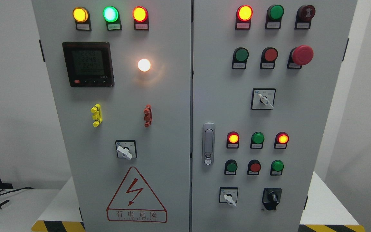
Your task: Trip black knob to open circuit
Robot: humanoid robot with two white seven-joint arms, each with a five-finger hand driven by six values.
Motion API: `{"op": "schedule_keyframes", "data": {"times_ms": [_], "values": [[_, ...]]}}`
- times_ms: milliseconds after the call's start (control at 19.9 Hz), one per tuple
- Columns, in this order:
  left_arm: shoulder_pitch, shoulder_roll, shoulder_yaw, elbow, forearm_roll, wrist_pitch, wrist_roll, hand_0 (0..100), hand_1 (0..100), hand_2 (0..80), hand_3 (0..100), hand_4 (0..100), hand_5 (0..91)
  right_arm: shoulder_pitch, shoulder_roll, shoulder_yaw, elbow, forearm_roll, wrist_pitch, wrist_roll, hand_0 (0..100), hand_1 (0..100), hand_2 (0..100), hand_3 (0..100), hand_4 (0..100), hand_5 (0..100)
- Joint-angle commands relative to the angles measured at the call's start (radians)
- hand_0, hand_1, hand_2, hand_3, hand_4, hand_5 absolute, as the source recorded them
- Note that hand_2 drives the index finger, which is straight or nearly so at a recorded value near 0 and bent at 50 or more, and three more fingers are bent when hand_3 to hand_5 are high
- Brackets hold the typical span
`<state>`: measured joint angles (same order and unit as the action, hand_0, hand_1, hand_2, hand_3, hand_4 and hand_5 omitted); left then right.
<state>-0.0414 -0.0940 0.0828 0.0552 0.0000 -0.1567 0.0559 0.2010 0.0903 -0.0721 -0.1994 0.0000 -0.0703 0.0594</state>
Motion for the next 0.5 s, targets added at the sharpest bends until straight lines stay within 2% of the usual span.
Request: {"op": "schedule_keyframes", "data": {"times_ms": [0, 451], "values": [[0.000, 0.000, 0.000, 0.000, -0.031, 0.000, -0.001, 12, 39, 0.0, 0, 0, 0.0, 0.000, 0.000, 0.000, 0.000, -0.006, 0.000, 0.000, 15, 35, 6, 24, 11, 11], [0.000, 0.000, 0.000, 0.000, -0.031, 0.000, -0.001, 12, 39, 0.0, 0, 0, 0.0, 0.000, 0.002, 0.000, -0.002, -0.009, -0.002, 0.000, 15, 35, 6, 24, 12, 11]]}}
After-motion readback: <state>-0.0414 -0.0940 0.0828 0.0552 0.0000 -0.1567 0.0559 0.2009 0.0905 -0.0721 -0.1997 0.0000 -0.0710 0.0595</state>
